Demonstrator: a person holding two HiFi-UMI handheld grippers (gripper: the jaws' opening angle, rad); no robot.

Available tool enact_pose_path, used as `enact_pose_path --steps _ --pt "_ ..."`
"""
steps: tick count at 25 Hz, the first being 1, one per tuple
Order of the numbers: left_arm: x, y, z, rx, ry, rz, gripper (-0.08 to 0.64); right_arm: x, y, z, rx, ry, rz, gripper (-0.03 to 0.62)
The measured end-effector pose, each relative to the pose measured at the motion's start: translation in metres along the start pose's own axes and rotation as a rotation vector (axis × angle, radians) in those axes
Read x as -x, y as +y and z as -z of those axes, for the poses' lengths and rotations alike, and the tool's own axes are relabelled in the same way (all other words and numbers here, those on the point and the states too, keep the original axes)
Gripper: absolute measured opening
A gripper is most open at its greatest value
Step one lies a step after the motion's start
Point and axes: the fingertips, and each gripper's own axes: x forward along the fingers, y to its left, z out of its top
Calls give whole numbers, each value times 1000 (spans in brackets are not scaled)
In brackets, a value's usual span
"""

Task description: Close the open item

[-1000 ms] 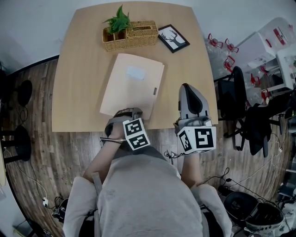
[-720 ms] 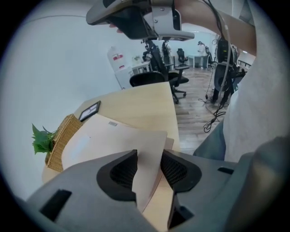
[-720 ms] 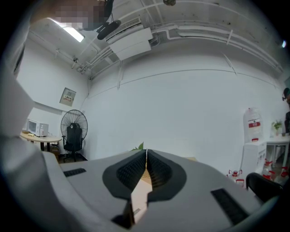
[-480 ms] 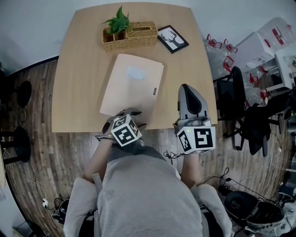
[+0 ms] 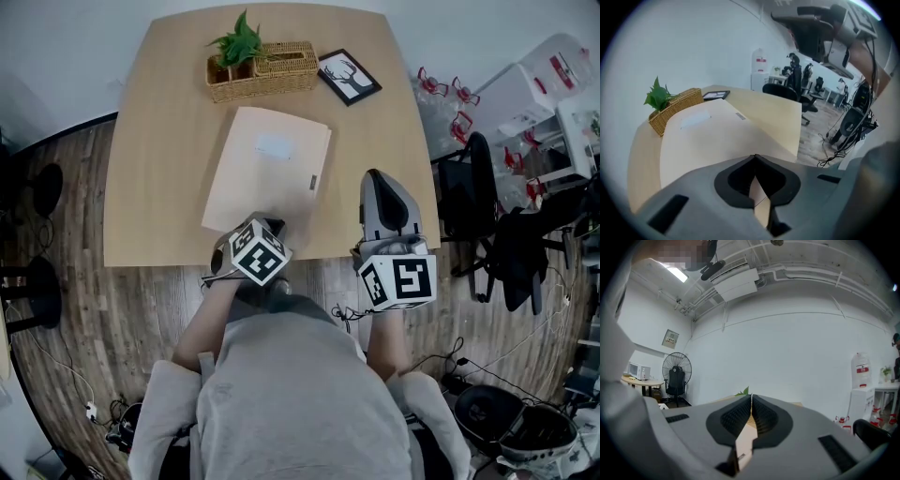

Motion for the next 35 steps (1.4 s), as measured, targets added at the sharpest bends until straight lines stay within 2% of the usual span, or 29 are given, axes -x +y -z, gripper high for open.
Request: enact_pose_path --steps 3,5,9,14,18,22,35 --pt "-4 -1 0 -46 84 -10 9 1 1 1 -3 0 0 14" --pt "-2 -2 -1 -43 78 8 9 1 2 2 -7 2 0 14" --pt "3 0 -3 31 -53 33 9 1 6 5 -16 5 -8 14" --pt "26 15 -10 72 -216 -63 9 3 16 6 -12 9 -18 14" --pt "64 34 -26 165 -419 -116 9 7 24 3 -9 1 -11 14" --pt "108 52 -32 231 -569 -178 9 14 35 -1 -3 -2 0 14" --pt "233 84 -12 310 -777 -325 9 34 82 -22 17 -14 59 14"
